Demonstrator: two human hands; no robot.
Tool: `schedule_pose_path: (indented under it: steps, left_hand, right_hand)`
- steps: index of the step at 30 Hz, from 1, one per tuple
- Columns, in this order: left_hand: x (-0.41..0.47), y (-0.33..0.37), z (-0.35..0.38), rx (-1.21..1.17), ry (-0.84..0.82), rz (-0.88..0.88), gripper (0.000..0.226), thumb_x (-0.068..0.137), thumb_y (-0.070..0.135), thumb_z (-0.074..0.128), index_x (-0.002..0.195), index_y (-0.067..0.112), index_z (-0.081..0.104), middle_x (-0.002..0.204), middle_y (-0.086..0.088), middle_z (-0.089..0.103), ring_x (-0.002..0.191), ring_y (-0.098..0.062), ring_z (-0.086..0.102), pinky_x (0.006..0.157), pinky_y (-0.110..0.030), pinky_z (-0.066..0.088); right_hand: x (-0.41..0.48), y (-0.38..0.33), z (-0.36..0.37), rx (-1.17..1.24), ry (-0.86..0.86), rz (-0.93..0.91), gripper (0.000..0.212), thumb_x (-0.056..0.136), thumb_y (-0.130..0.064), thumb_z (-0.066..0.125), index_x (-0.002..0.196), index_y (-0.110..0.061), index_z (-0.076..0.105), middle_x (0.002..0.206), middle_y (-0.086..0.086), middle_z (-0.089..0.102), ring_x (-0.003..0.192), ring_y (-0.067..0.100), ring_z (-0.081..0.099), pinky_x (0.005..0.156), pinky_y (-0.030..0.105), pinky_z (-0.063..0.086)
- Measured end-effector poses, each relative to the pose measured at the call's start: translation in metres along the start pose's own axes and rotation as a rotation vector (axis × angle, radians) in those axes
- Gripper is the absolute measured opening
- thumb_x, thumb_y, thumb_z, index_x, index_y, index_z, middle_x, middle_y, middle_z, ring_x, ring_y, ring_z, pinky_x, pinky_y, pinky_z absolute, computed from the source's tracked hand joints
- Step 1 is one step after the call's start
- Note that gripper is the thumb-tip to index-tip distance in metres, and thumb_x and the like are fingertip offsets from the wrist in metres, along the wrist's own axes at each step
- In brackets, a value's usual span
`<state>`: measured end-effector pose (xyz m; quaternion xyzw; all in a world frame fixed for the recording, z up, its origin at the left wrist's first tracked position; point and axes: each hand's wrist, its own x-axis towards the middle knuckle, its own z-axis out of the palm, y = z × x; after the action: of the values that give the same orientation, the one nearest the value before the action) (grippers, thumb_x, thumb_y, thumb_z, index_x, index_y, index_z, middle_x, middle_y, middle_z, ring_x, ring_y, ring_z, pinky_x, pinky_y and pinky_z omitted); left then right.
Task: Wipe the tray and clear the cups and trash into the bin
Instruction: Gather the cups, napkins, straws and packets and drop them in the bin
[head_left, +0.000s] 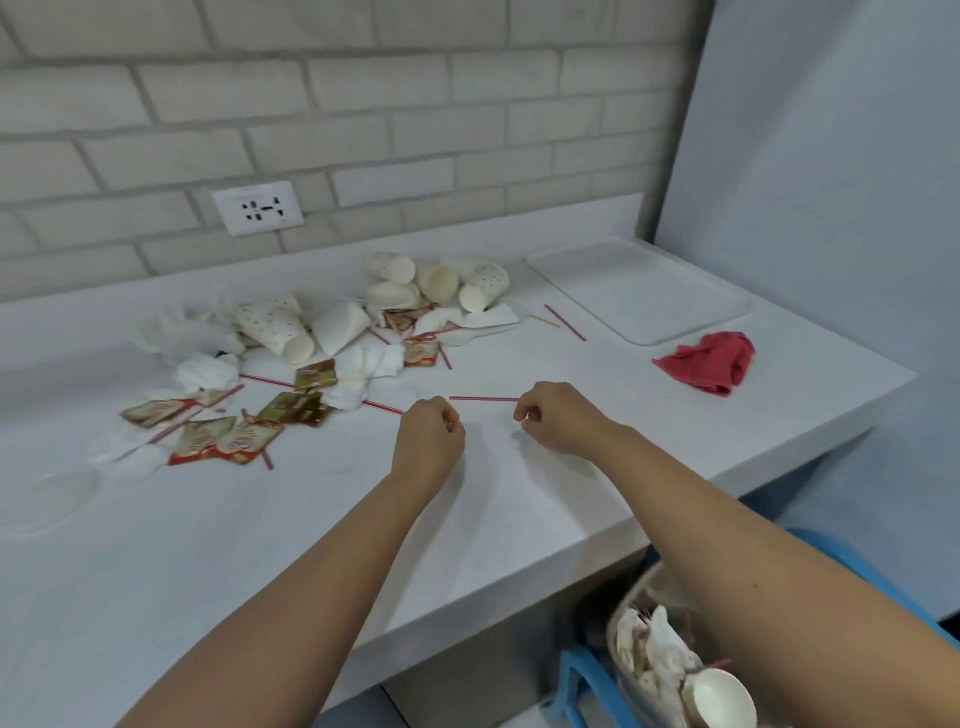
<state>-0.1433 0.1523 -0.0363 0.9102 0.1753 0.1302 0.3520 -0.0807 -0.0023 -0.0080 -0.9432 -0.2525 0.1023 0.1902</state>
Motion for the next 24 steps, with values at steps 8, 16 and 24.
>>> schedule_pose_path:
  steps: [8,16,24]
  left_hand:
    - [0.035,-0.040,-0.015,0.454,-0.165,-0.181,0.032,0.094,0.027,0.050,0.117,0.005,0.053,0.121,-0.012,0.054,0.111,-0.026,0.054,0.089,-0.034,0.046]
    - [0.057,-0.055,-0.038,0.415,-0.461,0.036,0.029,0.094,0.010,0.042,0.122,0.002,0.049,0.124,-0.012,0.053,0.113,-0.026,0.052,0.084,-0.028,0.042]
    - [0.076,-0.070,-0.046,0.463,-0.443,0.301,0.022,0.095,0.002,0.035,0.112,0.000,0.048,0.114,-0.017,0.050,0.098,-0.028,0.051,0.080,-0.032,0.039]
  right_hand:
    - [0.055,-0.015,0.037,-0.168,0.057,0.105,0.048,0.092,0.003,0.036,0.137,-0.010,0.043,0.136,0.009,0.040,0.125,0.028,0.037,0.100,0.036,0.036]
    - [0.089,-0.027,0.035,-0.195,-0.063,0.207,0.019,0.086,-0.001,0.042,0.091,-0.009,0.059,0.106,0.009,0.060,0.100,0.027,0.055,0.084,0.033,0.043]
    - [0.100,-0.051,0.041,-0.238,-0.165,0.148,0.019,0.090,0.000,0.036,0.103,-0.006,0.049,0.114,0.016,0.055,0.098,0.029,0.051,0.074,0.030,0.037]
